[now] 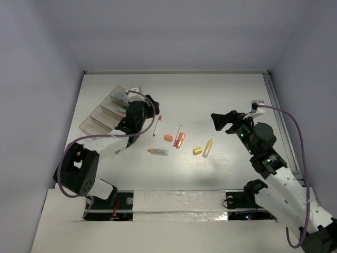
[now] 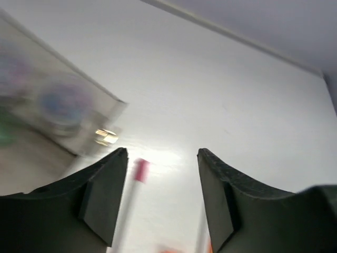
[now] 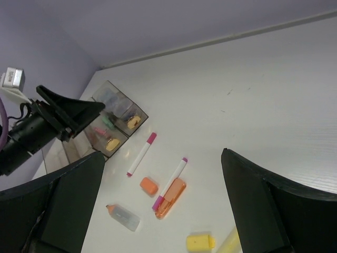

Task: Sort the stationery into containers
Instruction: Pick up the stationery from the center of the board.

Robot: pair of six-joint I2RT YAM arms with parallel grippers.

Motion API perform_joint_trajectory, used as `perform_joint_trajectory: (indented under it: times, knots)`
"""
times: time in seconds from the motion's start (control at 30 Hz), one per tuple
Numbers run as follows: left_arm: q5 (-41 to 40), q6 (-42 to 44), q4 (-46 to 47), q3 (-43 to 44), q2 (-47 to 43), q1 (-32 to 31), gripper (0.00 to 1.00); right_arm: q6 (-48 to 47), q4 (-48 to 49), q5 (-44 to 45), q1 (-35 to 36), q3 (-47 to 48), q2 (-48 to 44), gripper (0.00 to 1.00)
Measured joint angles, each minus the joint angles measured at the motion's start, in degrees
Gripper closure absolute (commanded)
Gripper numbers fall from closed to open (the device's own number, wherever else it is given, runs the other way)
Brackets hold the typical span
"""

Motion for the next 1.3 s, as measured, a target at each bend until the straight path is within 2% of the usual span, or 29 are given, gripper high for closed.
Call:
perform_joint_trajectory:
  times: [0.07,0.2,0.5,1.3]
  knots:
    - [0.50,2.12,-0.11,1.01,0.04,-6.80,0.54,0.00,0.02,0.17,0.00,0.00,-0.07,0.02]
    - [0.15,4.46,-1.03,1.53,0.92,-16.94,0.58,-0.02,0.04,0.59,0.00,0.00,-0.15,0.02]
    - [-2.27,5.11,-7.28,6.84,13.84,-30.05,0.62,-0.02,0.02,0.63,0.00,0.00,-0.13,0.02]
    - [-9.97,5.79,-13.57,11.17,21.35,-33.00,0.62,-0.02,0.04,0.61,0.00,0.00,-0.11,0.02]
